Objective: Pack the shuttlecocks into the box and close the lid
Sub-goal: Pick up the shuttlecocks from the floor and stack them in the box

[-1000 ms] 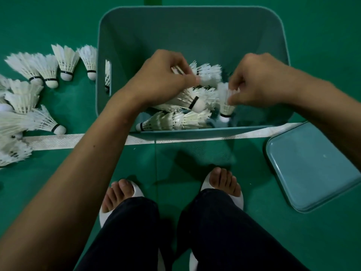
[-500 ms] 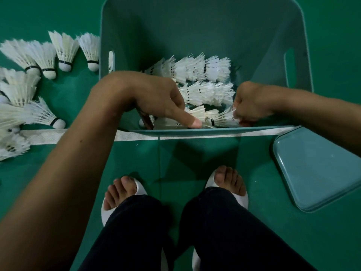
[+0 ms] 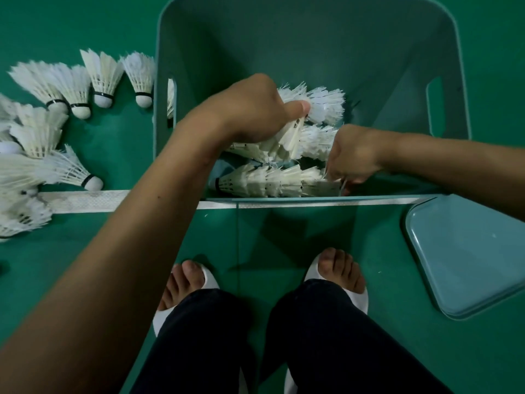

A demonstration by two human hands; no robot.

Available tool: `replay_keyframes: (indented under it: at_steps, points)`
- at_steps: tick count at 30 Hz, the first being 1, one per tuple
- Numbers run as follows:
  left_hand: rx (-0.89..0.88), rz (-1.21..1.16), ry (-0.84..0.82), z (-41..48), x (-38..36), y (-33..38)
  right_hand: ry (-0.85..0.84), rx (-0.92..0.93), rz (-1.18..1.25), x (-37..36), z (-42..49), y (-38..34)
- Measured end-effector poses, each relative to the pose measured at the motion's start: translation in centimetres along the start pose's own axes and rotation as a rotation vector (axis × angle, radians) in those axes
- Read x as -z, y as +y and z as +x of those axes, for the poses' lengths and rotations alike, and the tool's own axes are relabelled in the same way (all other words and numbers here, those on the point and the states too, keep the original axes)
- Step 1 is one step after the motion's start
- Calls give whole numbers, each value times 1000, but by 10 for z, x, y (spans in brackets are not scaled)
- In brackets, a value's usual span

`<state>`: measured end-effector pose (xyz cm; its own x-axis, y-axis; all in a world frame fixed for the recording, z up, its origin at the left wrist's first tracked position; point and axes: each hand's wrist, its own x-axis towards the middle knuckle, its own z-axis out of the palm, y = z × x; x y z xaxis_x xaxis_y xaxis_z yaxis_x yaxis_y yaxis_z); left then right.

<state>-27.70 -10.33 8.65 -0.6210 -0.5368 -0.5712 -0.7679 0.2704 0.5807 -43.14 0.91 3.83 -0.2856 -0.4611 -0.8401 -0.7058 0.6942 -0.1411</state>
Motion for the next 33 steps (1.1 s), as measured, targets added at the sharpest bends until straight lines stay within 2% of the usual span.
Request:
replay_keyframes:
  at_steps: [4, 8, 10, 14, 19, 22, 24, 26, 29, 31, 33]
  points:
    - [-13, -70, 87, 0, -7, -3, 161, 38, -272, -4, -13, -16]
    - [-44, -187, 145, -6, -13, -12, 253, 70, -199, 24, -42, -19]
    - [-64, -296, 163, -10, -14, -14, 240, 89, -5, 42, -61, -15]
    - [-37, -634, 197, -15, -22, -2, 165, 167, 611, 52, -90, -4]
    - [41, -975, 186, -20, -26, 13, 281, 54, 784, 46, -81, 4]
    - [82, -1047, 132, -23, -23, 16, 233, 90, 819, 48, -81, 3]
    - [92, -983, 67, -23, -21, 12, 215, 114, 807, 54, -82, 2]
    - [81, -677, 26, -20, -19, 5, 238, 115, 693, 61, -84, 3]
    - [52, -148, 49, -16, -19, -3, 350, 43, 311, 65, -85, 1]
    - [65, 110, 37, -11, -17, -10, 435, -6, 16, 57, -82, -2]
    - [91, 309, -45, -9, -13, -14, 466, -41, -172, 46, -78, -9]
